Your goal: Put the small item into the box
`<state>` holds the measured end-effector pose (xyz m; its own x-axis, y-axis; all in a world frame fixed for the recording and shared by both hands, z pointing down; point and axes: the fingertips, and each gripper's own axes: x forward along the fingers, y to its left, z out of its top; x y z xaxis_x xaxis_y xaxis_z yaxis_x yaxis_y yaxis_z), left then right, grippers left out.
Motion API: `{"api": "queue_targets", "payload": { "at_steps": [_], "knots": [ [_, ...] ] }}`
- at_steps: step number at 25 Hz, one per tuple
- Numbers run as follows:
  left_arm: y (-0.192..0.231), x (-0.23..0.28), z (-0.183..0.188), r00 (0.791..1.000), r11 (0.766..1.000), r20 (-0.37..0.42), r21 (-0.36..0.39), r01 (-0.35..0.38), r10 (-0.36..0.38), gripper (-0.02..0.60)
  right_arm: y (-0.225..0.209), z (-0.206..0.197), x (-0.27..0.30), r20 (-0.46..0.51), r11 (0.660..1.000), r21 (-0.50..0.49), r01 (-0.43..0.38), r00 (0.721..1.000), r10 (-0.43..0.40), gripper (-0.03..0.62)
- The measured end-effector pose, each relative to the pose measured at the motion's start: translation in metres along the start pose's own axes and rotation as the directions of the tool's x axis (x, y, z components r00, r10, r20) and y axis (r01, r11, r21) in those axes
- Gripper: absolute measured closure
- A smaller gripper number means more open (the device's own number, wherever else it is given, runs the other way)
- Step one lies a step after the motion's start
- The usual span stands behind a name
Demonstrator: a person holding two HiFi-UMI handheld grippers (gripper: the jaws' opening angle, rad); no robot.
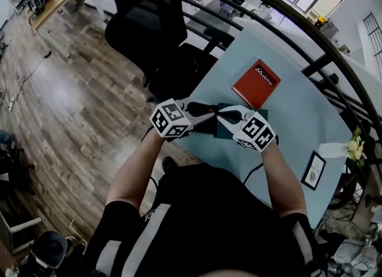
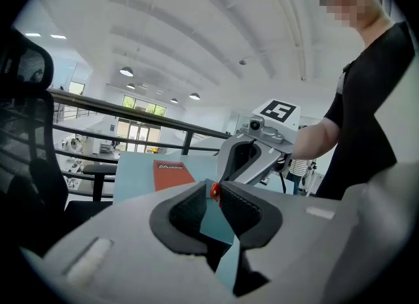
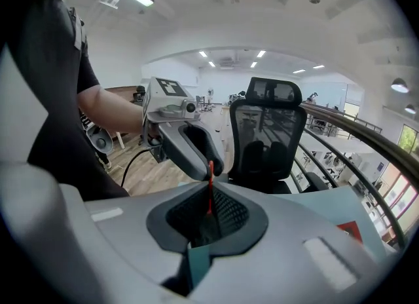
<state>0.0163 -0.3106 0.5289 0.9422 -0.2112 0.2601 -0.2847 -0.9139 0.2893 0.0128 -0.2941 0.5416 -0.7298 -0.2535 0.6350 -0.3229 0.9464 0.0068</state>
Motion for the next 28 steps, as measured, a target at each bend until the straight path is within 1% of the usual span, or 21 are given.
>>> {"api": "queue_targets", "payload": {
  "at_steps": [1,3,4,8,11,14,17,18,19,23,28],
  "knots": [
    [-0.004,0.000,0.000,1.000,1.000,0.003,0.003,0.014,-0.014,0.528,0.001,0.000,0.000,-0.001,1.000,-0.006,0.003,1.000,-0.003,0.586],
    [-0.009,0.000,0.001,0.999,1.000,0.008,0.006,0.031,-0.031,0.556,0.002,0.000,-0.001,0.005,1.000,-0.007,0.010,1.000,-0.010,0.585],
    [-0.011,0.000,0.001,0.999,0.999,0.013,0.006,0.032,-0.032,0.566,0.002,0.001,-0.001,0.019,1.000,0.002,0.011,1.000,-0.012,0.594],
    [-0.008,-0.007,0.004,0.998,1.000,0.055,-0.012,0.006,-0.005,0.566,-0.001,0.005,-0.005,0.086,0.997,0.082,0.008,0.996,-0.015,0.591],
    [-0.006,-0.014,0.008,0.997,1.000,0.076,-0.020,-0.004,0.006,0.566,-0.004,0.002,-0.005,0.091,0.993,0.116,-0.004,0.996,-0.007,0.542],
    [-0.008,-0.022,0.017,0.995,1.000,0.098,-0.019,0.002,0.000,0.566,-0.001,0.001,-0.004,0.098,0.990,0.133,-0.044,0.995,0.030,0.513],
    [-0.013,-0.027,0.027,0.993,1.000,0.117,-0.007,0.013,-0.012,0.566,0.008,-0.001,0.000,0.087,0.989,0.118,-0.085,0.993,0.075,0.511],
    [-0.015,-0.028,0.030,0.993,1.000,0.121,-0.001,0.016,-0.016,0.565,0.011,-0.001,0.002,0.082,0.991,0.103,-0.090,0.993,0.082,0.511],
    [-0.017,-0.028,0.033,0.992,1.000,0.122,0.004,0.017,-0.017,0.565,0.012,-0.001,0.003,0.080,0.992,0.087,-0.088,0.993,0.081,0.525],
    [-0.021,-0.030,0.040,0.993,1.000,0.116,0.027,0.000,-0.004,0.565,0.009,0.005,0.001,0.102,0.997,0.057,-0.044,0.994,0.038,0.586],
    [-0.027,-0.027,0.044,0.997,0.997,0.079,0.073,-0.021,0.015,0.562,0.011,0.006,0.000,0.083,0.999,0.031,-0.019,0.996,0.016,0.589]
  ]
}}
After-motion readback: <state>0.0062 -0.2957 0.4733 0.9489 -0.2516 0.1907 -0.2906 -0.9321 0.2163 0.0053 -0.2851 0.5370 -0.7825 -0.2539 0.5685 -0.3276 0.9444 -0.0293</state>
